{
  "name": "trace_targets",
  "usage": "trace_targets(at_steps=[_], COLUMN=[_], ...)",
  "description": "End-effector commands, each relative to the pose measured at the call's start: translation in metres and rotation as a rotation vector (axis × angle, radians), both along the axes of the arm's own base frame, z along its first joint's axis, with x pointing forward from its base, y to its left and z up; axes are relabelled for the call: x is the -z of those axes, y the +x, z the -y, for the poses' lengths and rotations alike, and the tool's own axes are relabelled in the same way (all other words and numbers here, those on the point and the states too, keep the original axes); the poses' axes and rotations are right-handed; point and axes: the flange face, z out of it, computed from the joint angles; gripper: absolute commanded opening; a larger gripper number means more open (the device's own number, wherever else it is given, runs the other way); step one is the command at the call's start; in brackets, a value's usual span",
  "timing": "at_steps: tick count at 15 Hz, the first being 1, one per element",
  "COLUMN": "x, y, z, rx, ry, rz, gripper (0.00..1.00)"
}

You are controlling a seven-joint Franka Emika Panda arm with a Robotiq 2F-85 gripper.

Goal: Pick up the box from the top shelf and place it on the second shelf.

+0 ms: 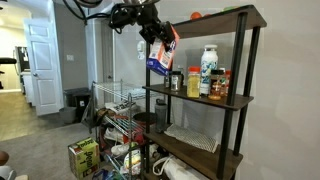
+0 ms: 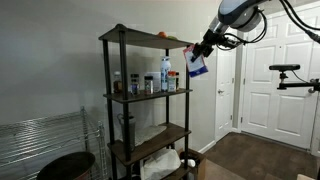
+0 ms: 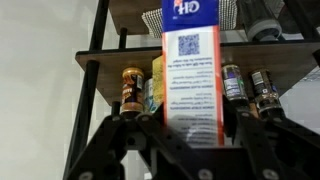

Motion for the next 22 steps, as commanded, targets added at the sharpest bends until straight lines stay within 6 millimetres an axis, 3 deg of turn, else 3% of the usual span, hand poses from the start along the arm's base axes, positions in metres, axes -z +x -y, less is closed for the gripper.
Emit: trace_targets(at_steps=[1, 7, 8, 9, 20, 21, 22], x=[-0.006, 0.001, 0.009, 0.013, 0.018, 0.019, 0.022], y=[0.011, 0.043, 0.034, 0.037, 0.039, 0.037, 0.034], z=[-0.018, -0.035, -0.031, -0.032, -0.031, -0.03, -0.031], rx=[0.004, -0.018, -0.013, -0.016, -0.014, -0.019, -0.016], ry=[-0.019, -0.019, -0.023, -0.023, -0.021, -0.019, -0.008], rz=[0.095, 0.115, 0.095, 0.087, 0.076, 0.074, 0.074], gripper=[0.23, 0.23, 0.23, 0.48, 0.48, 0.23, 0.23])
